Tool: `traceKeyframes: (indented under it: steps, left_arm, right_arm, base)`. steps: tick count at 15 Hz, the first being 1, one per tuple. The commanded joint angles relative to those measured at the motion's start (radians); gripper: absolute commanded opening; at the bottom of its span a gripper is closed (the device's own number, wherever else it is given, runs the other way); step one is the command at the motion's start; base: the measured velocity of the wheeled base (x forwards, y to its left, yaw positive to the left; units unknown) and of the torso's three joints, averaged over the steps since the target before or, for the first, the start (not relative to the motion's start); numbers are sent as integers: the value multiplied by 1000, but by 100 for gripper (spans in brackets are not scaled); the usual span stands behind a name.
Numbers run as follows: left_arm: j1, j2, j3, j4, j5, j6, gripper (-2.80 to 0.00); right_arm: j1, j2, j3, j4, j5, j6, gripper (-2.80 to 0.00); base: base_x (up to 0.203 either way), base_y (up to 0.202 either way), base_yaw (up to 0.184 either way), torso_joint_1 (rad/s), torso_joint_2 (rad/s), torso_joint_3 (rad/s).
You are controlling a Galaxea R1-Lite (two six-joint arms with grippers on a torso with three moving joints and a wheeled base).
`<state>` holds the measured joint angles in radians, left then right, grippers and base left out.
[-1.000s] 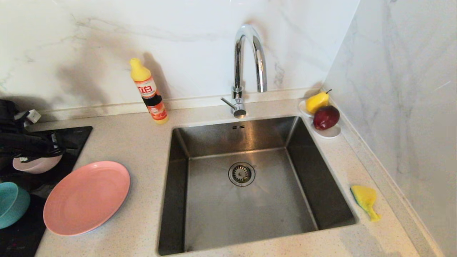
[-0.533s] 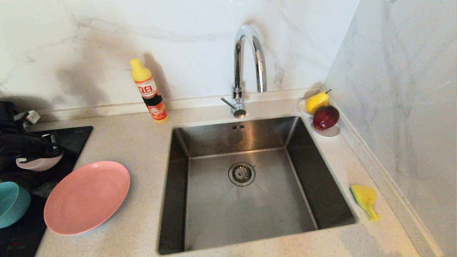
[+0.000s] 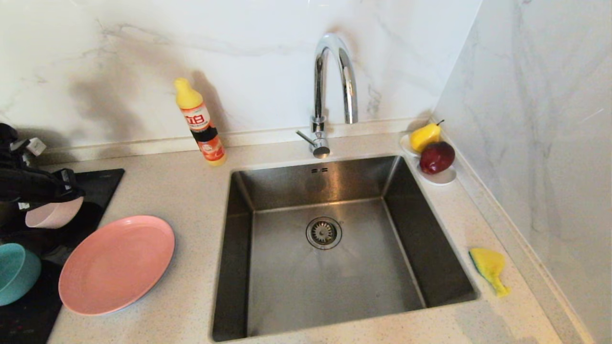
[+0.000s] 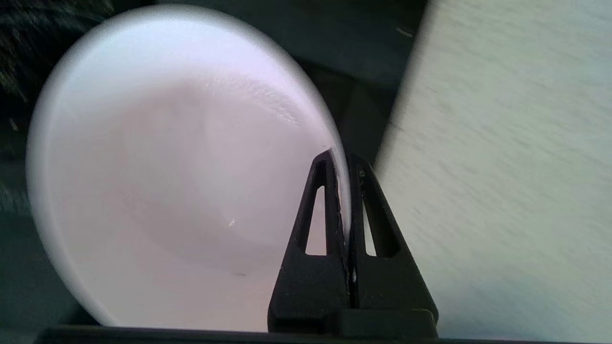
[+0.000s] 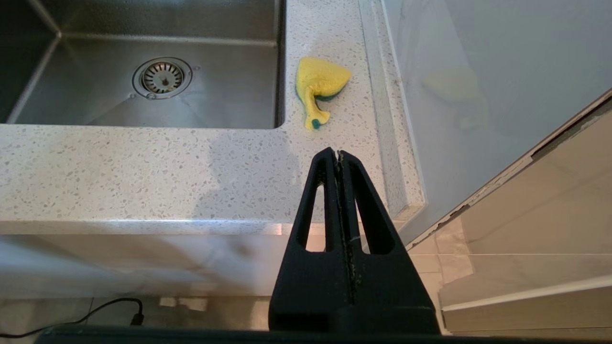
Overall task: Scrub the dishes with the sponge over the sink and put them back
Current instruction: Place the bowl on the plate
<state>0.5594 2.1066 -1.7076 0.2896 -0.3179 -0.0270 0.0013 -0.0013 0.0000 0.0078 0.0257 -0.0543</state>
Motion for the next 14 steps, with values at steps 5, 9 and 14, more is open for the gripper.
traceKeyframes:
  steps: [5, 9, 14]
  left_arm:
    - [-54, -216, 22, 226, -5, -15, -280]
    - [-113, -361, 190, 241, -3, -19, -280]
    - [-242, -535, 440, 231, 13, -19, -280]
  right_arm:
    - [0, 0, 0, 0, 0, -1, -280]
    - [0, 1, 0, 0, 0, -1, -280]
    - [0, 0, 0, 0, 0, -1, -280]
  base:
    - [0, 0, 0, 0, 0, 0]
    - [0, 0, 0, 0, 0, 0]
    - [0, 0, 0, 0, 0, 0]
